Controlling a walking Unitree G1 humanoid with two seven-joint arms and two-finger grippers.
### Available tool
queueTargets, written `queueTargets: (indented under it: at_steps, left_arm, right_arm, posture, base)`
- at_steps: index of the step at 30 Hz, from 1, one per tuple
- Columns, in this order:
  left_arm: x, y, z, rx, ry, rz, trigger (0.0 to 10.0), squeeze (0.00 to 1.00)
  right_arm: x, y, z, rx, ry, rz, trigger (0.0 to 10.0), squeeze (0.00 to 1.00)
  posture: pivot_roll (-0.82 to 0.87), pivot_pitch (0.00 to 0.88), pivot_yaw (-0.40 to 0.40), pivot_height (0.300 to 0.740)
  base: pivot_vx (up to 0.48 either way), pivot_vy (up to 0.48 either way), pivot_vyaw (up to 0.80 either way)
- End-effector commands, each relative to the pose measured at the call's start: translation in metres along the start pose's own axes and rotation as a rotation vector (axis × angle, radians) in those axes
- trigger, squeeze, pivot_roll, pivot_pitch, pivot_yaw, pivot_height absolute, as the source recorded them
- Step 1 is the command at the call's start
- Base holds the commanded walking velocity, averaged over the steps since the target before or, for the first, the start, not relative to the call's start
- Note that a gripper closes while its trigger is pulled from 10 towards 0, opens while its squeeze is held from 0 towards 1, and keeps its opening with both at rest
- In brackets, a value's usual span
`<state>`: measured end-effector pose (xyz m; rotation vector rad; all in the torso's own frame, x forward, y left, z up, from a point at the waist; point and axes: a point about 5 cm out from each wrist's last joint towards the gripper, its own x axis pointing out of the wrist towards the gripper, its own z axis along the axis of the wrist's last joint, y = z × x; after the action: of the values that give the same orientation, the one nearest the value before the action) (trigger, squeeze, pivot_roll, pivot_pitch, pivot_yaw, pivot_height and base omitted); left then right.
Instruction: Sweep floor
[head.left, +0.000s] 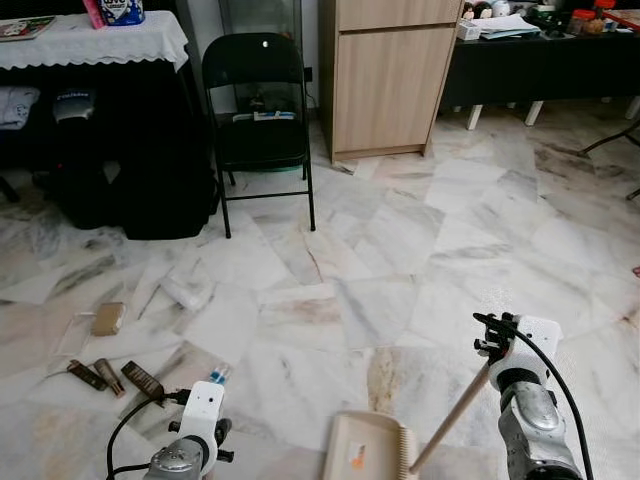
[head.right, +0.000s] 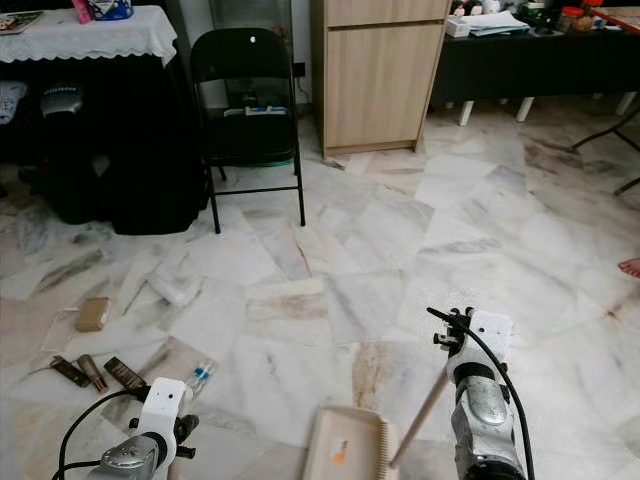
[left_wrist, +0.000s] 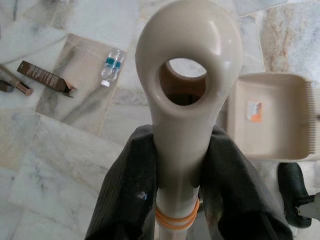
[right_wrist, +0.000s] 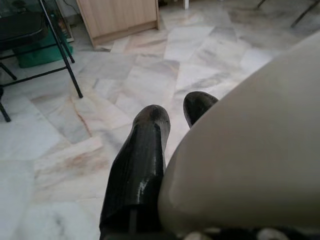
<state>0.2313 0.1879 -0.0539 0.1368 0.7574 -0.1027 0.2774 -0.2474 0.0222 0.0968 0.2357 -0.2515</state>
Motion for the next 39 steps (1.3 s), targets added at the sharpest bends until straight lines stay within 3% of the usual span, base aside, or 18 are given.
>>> queueTargets:
  at_steps: [1, 10, 16, 22, 29, 39]
  left_arm:
    - [-0.001, 0.002, -0.003, 0.005, 0.007, 0.005, 10.0, 0.0]
    - [-0.001, 0.004, -0.003, 0.005, 0.01, 0.008, 10.0, 0.0]
    - [-0.001, 0.005, -0.003, 0.013, 0.011, 0.01, 10.0, 0.0]
    - [-0.001, 0.005, -0.003, 0.018, 0.01, 0.009, 10.0, 0.0]
    - [-0.001, 0.004, -0.004, 0.02, 0.02, 0.005, 10.0, 0.0]
    - [-0.002, 0.004, -0.006, 0.021, 0.029, 0.004, 10.0, 0.0]
  right_arm:
    - [0.003, 0.0, 0.008, 0.037, -0.023, 0.0, 10.0, 0.0]
    - [0.002, 0.013, -0.008, 0.112, 0.088, 0.059, 10.0, 0.0]
    - [0.0, 0.018, -0.021, 0.131, 0.221, 0.081, 10.0, 0.0]
    - [0.0, 0.021, -0.025, 0.133, 0.26, 0.112, 10.0, 0.0]
    - [-0.006, 0.033, -0.039, 0.152, 0.39, 0.191, 10.0, 0.0]
    - [-0.01, 0.044, -0.047, 0.183, 0.457, 0.247, 10.0, 0.0]
  posture:
    - [-0.14, 0.0, 0.021, 0.74]
    - [-0.14, 0.0, 0.022, 0.74]
    - [-0.14, 0.0, 0.024, 0.74]
    - [-0.14, 0.0, 0.023, 0.74]
    - [-0.13, 0.0, 0.022, 0.74]
    - [-0.13, 0.0, 0.022, 0.74]
  base:
    - [0.0, 0.0, 0.0]
    - [0.0, 0.0, 0.0]
    - [0.0, 0.0, 0.0]
    - [0.0, 0.0, 0.0]
    - [0.0, 0.0, 0.0]
    - [0.0, 0.0, 0.0]
